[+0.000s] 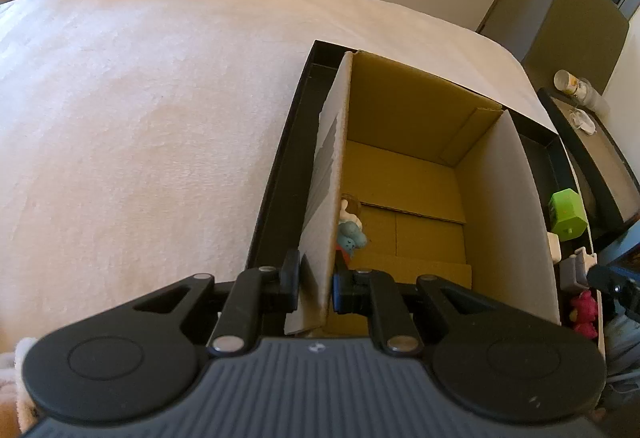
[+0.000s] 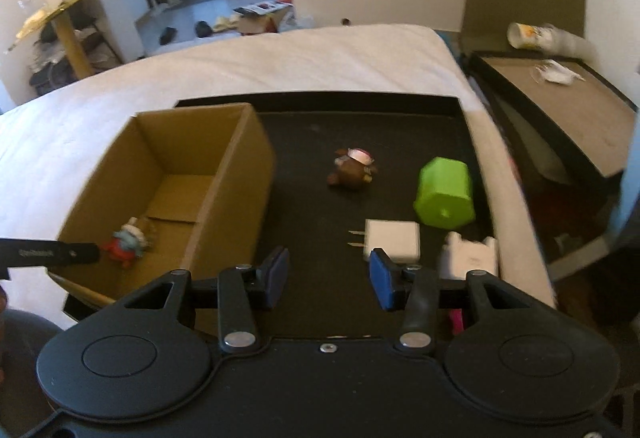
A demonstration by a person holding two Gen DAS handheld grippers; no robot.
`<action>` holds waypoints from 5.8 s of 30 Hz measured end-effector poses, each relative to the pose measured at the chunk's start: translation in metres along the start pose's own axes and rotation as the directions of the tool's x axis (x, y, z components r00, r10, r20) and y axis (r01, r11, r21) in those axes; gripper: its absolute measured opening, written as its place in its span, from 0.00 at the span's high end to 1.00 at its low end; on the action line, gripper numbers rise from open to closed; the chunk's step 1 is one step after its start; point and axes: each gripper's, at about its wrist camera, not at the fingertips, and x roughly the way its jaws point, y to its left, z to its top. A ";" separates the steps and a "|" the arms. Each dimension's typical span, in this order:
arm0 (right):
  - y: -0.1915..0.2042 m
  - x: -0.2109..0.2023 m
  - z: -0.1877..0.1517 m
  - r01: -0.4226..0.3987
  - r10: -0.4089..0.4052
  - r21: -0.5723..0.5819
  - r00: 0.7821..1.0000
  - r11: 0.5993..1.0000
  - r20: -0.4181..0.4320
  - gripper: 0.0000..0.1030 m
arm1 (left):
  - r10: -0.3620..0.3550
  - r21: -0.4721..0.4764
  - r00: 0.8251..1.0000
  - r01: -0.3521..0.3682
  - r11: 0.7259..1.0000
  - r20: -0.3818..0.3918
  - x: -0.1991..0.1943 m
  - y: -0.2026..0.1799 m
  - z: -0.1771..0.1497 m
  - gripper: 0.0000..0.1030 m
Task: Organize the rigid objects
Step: 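Move the right gripper back to the pink figure on the tray, then close the right gripper on the pink figure, then carry the pink figure with the right gripper over the box, then drop the pink figure into the box and withdraw the right gripper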
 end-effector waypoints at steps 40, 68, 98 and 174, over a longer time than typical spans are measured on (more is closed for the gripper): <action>-0.057 0.064 -0.036 0.137 -0.114 0.084 0.964 0.987 -0.242 0.57 | 0.038 0.020 0.999 -0.038 0.999 0.001 0.003 -0.007 -0.001 0.87; -0.084 0.028 -0.031 0.014 0.018 0.257 0.992 0.966 -0.125 0.74 | 0.034 0.019 0.999 -0.034 0.999 0.000 0.004 -0.008 -0.001 0.87; -0.055 0.060 -0.030 0.048 -0.026 0.086 0.971 0.995 -0.237 0.66 | 0.016 0.007 1.000 -0.016 1.000 0.003 0.003 -0.002 -0.002 0.87; 0.140 0.045 0.049 -0.323 0.314 -0.118 0.945 0.939 -0.086 0.63 | 0.004 -0.009 0.999 -0.004 1.000 0.038 0.000 0.004 -0.006 0.88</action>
